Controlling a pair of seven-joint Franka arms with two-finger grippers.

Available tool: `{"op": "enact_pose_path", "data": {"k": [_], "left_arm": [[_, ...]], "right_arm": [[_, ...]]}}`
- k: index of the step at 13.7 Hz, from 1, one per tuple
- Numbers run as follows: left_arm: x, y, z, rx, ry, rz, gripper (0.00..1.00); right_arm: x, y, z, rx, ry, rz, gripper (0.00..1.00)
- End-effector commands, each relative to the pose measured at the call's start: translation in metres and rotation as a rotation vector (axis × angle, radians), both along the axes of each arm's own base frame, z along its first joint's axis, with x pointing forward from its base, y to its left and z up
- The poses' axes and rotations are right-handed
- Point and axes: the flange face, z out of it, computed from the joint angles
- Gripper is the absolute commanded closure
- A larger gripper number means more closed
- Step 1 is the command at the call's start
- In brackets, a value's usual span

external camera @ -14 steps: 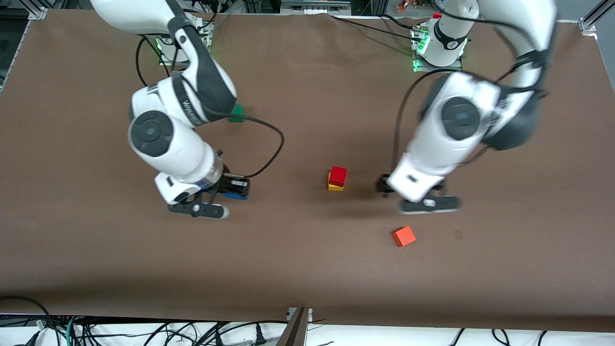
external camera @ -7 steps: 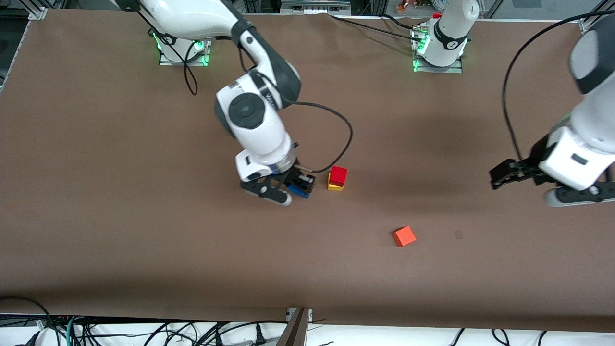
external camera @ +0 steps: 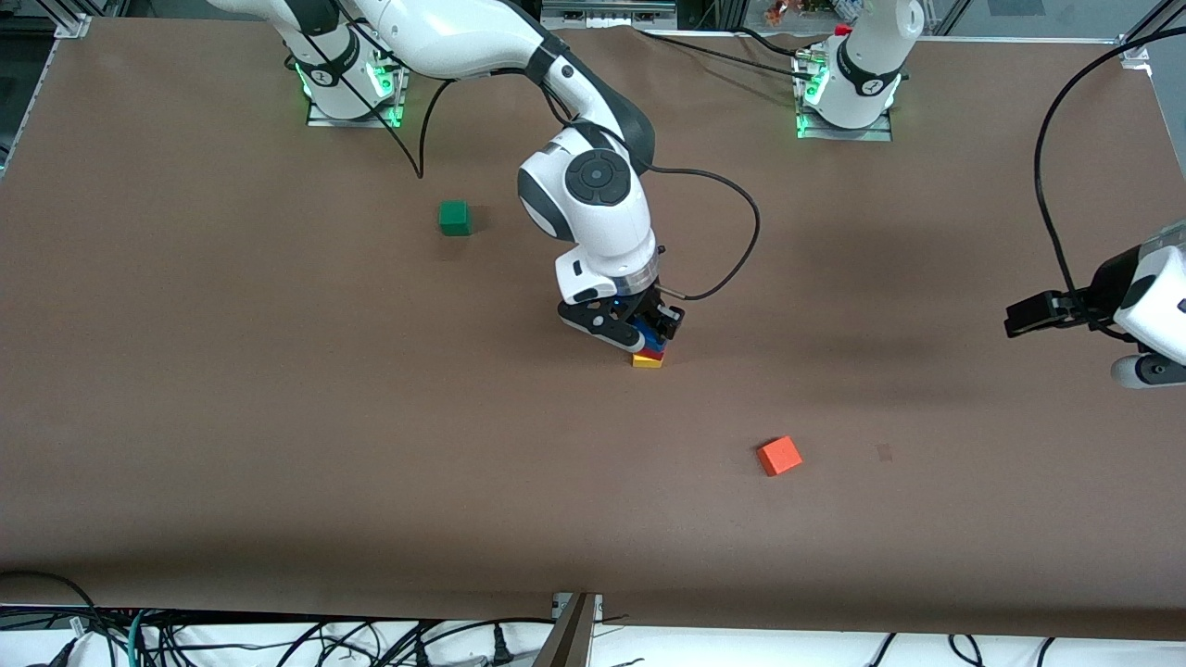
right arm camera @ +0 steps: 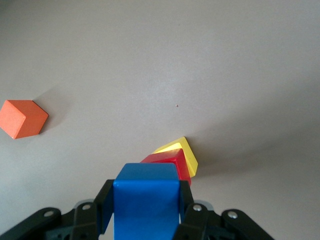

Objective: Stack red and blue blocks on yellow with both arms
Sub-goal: 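Lower the blue block onto the red block with the right gripper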

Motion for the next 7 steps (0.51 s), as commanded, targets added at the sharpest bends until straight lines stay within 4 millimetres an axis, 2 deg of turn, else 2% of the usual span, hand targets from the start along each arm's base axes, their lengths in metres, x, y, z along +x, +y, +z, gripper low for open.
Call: {"op": "enact_pose_path", "data": {"k": [1, 2, 3, 6, 7], "left_arm": [[-0.013, 0.023, 0.012, -0.015, 0.014, -0.063, 0.0], [-0.015, 0.04, 0.012, -0.022, 0.021, -0.084, 0.0], [-0.017, 0.045, 0.01, -0.026, 0.03, -0.113, 0.0], [-0.053, 0.036, 0.013, -0.005, 0.029, -0.107, 0.0], [-0.064, 0.042, 0.011, -0.002, 0.023, -0.088, 0.0]], "right_arm": [[-0.005, 0.01, 0.006, -0.02, -0.029, -0.01, 0.6], [-0.006, 0.011, 0.004, -0.038, -0.044, -0.007, 0.6], [-0.007, 0.012, 0.004, -0.043, -0.049, -0.002, 0.6], [-0.008, 0.013, -0.001, -0.048, -0.047, -0.002, 0.59], [-0.008, 0.013, -0.003, -0.05, -0.047, -0.002, 0.58]]}}
